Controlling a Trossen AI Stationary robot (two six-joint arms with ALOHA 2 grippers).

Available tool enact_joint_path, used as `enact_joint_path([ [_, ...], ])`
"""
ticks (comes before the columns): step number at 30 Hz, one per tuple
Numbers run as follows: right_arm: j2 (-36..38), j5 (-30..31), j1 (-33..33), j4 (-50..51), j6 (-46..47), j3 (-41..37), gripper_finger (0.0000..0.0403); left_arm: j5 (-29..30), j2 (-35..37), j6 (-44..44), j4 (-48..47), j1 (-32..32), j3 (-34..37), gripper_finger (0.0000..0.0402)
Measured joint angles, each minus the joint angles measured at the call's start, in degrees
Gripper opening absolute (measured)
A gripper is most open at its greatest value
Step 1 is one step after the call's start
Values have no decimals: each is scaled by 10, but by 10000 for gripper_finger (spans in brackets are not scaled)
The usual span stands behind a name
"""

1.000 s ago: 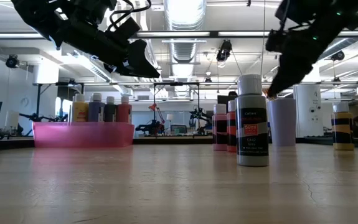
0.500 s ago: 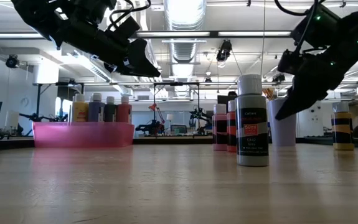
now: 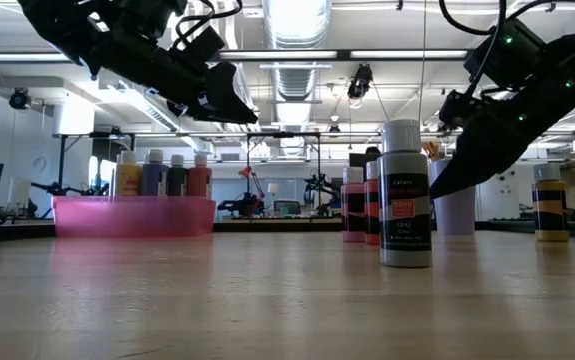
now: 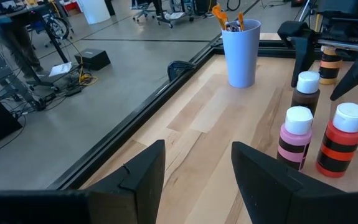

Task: Pick & Place Paint Supplies
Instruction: Put the small brown paint bottle into the pink bin

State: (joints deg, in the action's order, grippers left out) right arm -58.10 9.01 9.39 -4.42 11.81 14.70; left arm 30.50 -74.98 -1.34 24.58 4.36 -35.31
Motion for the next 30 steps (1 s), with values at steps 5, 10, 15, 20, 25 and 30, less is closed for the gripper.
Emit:
enact_joint_path([
  [5,-40,0,0,-43,0,0,285,0,0,0,0,0,0,191],
  [10,-76,0,0,-81,0,0,290,0,0,0,0,0,0,190],
  [15,-101,0,0,-99,0,5,284,0,0,-1,0,0,0,191],
  [20,-122,0,0,-101,-2,20,265,0,0,-1,0,0,0,191],
  [25,-144,0,0,-108,-16,32,247,0,0,-1,0,0,0,190],
  [30,-148,0,0,-108,-17,38,226,0,0,-1,-1,0,0,191],
])
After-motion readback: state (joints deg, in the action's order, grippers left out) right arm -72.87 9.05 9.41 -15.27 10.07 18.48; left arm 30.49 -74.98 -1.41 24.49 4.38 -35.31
